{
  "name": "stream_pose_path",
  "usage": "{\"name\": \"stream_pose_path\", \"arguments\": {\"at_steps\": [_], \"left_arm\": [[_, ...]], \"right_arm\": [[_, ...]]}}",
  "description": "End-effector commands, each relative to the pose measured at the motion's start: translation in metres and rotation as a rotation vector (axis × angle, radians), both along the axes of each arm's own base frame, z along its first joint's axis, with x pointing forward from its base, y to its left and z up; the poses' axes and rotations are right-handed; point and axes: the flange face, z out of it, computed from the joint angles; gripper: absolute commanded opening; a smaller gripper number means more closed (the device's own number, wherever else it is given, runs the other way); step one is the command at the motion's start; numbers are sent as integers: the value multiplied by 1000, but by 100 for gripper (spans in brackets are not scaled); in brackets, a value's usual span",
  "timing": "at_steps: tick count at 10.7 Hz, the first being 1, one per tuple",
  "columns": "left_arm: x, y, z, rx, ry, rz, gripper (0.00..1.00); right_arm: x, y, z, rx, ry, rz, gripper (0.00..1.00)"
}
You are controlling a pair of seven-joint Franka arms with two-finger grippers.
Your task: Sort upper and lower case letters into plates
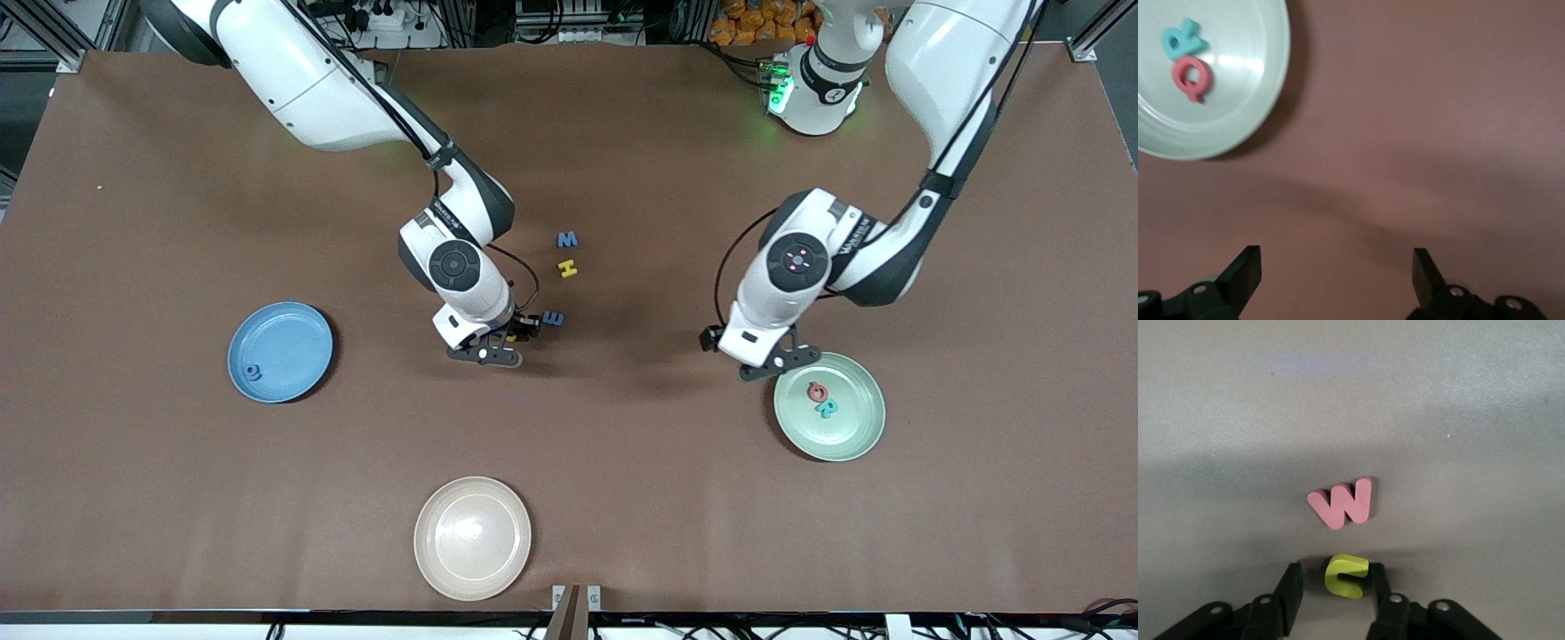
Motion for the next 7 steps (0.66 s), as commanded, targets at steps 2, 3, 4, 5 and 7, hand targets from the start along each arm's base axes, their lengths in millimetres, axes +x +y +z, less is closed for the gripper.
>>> {"name": "stream_pose_path", "arguments": {"at_steps": [2, 3, 4, 5, 7], "left_arm": [[-18, -29, 21, -19, -30, 58, 100], [-23, -39, 24, -31, -34, 71, 100], [-30, -50, 26, -40, -34, 89, 100], [-36, -61, 27, -51, -35, 102, 100], [-57, -95, 23, -82, -45, 127, 100]], "right_arm": [[2, 3, -6, 6, -2, -7, 40], [2, 2, -5, 5, -1, -8, 36], [4, 0, -5, 7, -3, -8, 29], [6, -3, -5, 6, -3, -10, 23], [5, -2, -6, 5, -3, 12, 12]]}}
